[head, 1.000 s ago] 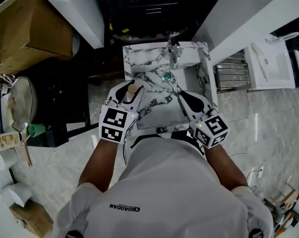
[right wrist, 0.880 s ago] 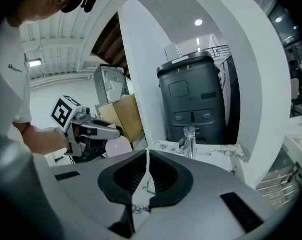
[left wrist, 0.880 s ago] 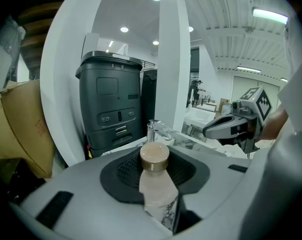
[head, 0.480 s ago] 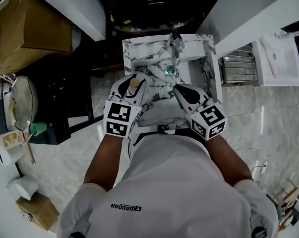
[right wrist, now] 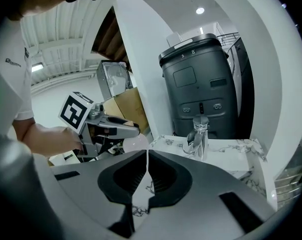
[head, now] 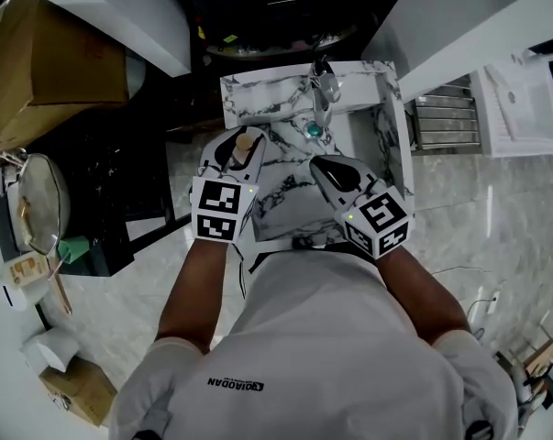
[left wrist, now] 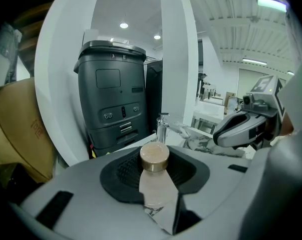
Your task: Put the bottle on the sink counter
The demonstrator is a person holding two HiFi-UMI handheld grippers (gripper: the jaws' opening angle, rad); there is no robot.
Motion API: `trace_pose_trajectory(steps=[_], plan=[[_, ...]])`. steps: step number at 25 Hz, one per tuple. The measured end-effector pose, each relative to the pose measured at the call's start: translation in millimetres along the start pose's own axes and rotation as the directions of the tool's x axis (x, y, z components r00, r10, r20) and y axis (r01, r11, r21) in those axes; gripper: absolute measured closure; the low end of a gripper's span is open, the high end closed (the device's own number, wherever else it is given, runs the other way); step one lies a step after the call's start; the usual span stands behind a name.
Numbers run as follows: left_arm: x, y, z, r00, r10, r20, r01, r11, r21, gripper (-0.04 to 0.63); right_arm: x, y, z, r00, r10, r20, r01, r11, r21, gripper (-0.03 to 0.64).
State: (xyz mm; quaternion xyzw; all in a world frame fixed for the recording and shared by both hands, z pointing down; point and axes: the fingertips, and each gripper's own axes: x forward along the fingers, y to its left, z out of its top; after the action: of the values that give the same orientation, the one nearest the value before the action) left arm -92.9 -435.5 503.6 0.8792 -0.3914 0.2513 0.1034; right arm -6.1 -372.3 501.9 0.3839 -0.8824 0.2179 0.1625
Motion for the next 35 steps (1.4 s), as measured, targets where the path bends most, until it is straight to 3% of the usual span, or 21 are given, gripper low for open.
trace_pose_trajectory(steps=[17, 35], plan=[[36.7, 27.0, -3.3, 1.0, 0.028, -0.015, -0.028, 0.999, -0.025, 0.459, 35.2, -18.0, 1.1, 0.999, 0.028, -0.018, -0.027, 0.999, 0.023, 0.574], [83.5, 44.5, -6.5, 0.999, 0.031, -0.016, -0.031, 0.999, 0.018, 0.459, 54.7, -26.4, -4.2, 0.998, 0.046, -0.037, -0.045, 0.999, 0.029, 0.574]])
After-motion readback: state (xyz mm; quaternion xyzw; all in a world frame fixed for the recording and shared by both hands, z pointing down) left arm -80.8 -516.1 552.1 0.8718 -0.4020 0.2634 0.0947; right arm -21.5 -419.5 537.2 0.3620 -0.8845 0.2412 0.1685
